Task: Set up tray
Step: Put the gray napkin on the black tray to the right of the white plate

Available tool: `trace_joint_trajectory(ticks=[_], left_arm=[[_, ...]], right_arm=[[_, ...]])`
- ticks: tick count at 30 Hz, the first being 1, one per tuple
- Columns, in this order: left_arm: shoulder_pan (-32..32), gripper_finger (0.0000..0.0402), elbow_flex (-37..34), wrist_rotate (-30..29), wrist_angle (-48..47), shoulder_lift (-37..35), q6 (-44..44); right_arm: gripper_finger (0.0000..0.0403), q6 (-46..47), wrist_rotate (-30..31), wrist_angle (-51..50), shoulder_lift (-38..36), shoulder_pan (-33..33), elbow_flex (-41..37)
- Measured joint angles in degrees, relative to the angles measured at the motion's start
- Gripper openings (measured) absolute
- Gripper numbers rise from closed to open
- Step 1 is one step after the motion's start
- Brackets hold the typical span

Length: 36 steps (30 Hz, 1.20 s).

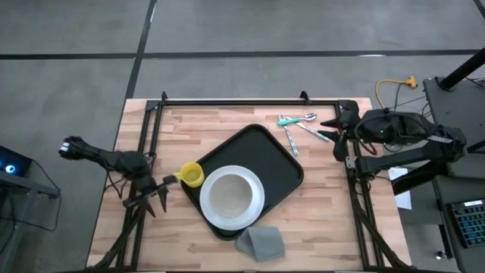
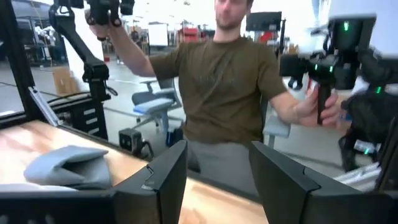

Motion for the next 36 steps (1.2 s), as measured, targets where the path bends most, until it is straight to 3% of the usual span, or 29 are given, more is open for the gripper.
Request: trace_joint_trajectory(ticks=[6, 10, 23, 29, 36], left_arm=[[0.0, 0.0159, 0.1, 0.3, -3.7, -8.6, -4.4], [0.0, 0.0159, 0.1, 0.6, -5.1, -8.9, -4.5], [0.0, 0.0159, 0.2, 0.7, -4.8, -0.7, -4.5], [0.0, 0.0159, 0.2, 0.7, -5.0, 3.5, -4.5], [0.0, 0.0159, 0.2, 0.7, -4.9, 7.9, -4.2]], right_arm=[[0.0123, 0.7, 3.0, -3.8, 2.5, -0.8, 2.4], [0.0135, 0.0, 2.8, -4.5, 3.7, -3.5, 3.0], [0.0252, -4.5, 1.0, -6.4, 8.4, -14.1, 4.1], [0.0275, -6.0, -4.6, -6.4, 10.6, -17.4, 4.2], [0.0276, -7.0, -5.0, -6.3, 12.9, -18.6, 4.2]])
